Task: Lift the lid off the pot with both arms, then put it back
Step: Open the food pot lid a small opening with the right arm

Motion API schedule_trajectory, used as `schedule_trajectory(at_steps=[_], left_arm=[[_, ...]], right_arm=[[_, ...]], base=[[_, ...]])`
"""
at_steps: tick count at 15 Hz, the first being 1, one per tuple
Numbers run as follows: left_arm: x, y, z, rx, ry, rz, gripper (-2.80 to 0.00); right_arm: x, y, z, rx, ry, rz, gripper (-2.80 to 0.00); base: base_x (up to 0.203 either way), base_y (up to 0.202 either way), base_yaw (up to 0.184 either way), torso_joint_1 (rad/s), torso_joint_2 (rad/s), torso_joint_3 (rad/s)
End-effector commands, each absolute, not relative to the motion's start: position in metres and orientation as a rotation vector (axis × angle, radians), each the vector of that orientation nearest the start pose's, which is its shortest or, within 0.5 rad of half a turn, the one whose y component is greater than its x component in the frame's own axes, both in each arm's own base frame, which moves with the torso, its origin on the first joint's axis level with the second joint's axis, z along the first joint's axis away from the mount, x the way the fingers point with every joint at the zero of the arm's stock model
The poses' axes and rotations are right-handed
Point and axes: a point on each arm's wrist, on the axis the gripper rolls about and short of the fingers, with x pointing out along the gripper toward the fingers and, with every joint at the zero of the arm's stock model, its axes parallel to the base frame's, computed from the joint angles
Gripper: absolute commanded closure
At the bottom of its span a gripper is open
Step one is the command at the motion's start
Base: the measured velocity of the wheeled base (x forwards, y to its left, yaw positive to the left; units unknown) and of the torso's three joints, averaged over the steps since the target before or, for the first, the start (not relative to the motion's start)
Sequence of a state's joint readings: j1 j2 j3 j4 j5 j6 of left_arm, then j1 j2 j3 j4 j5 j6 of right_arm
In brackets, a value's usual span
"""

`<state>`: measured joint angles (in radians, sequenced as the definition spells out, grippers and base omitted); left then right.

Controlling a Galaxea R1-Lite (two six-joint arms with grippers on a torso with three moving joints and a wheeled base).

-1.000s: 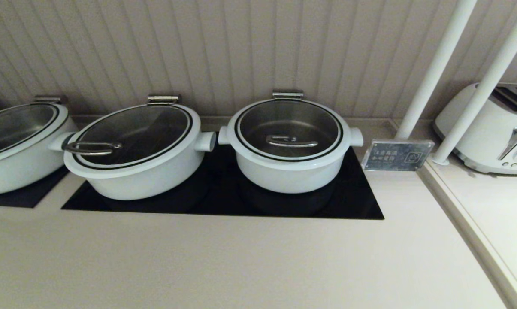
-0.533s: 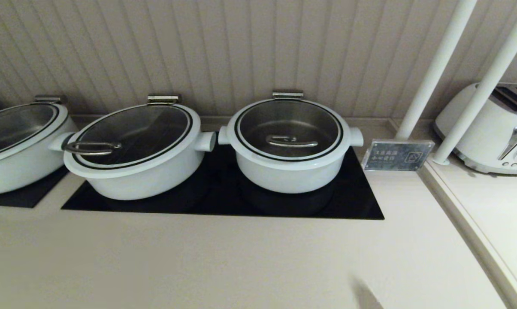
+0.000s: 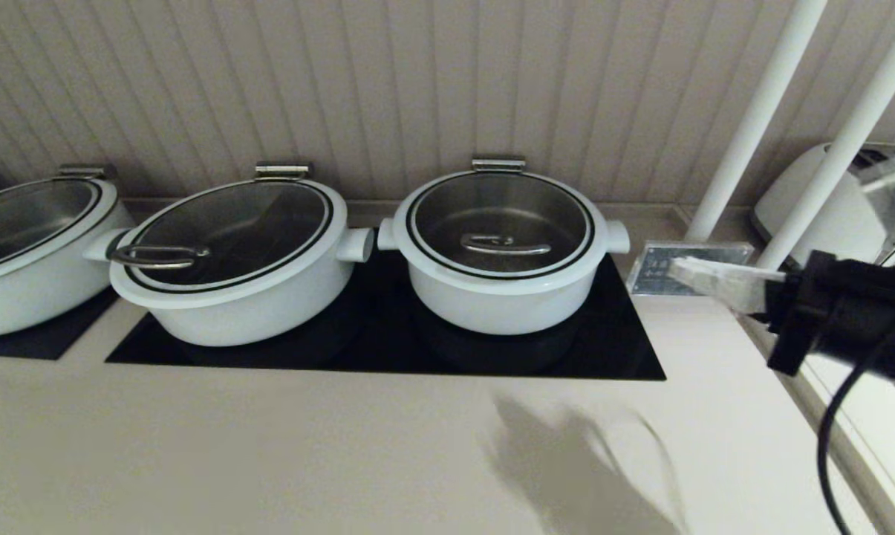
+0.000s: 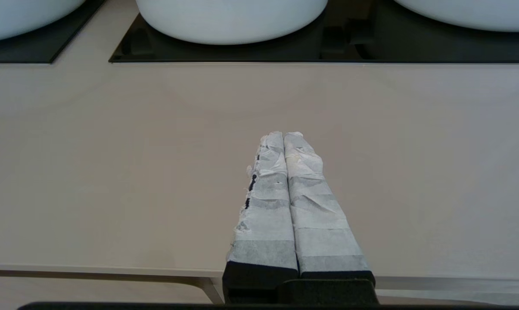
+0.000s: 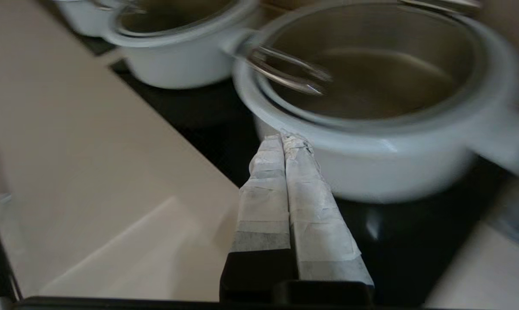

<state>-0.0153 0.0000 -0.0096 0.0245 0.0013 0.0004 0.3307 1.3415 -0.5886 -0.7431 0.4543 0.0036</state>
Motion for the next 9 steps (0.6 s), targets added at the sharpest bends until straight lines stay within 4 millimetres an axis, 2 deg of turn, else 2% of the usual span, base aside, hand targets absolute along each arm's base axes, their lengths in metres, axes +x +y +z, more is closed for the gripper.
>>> schedule_trajectory(at_steps=[1, 4, 9], left_arm=[[-0.024, 0.0, 0.076, 0.0, 0.015, -0.014, 0.0], [-0.023, 0.0, 0.076, 0.0, 0.017, -0.014, 0.0], [-0.024, 0.0, 0.076, 0.0, 0.015, -0.014, 0.0]], right_arm=[[0.224, 0.109, 0.206, 0.004, 0.072, 0.861, 0.0], [0.233, 0.151, 0.196, -0.001, 0.058, 0.912, 0.0], [0.244, 0.16, 0.185, -0.005, 0.094, 0.909, 0.0]], base=[[0.0, 0.0, 0.0, 0.0, 0.0, 0.0], [0.0, 0.0, 0.0, 0.0, 0.0, 0.0], [0.0, 0.0, 0.0, 0.0, 0.0, 0.0]])
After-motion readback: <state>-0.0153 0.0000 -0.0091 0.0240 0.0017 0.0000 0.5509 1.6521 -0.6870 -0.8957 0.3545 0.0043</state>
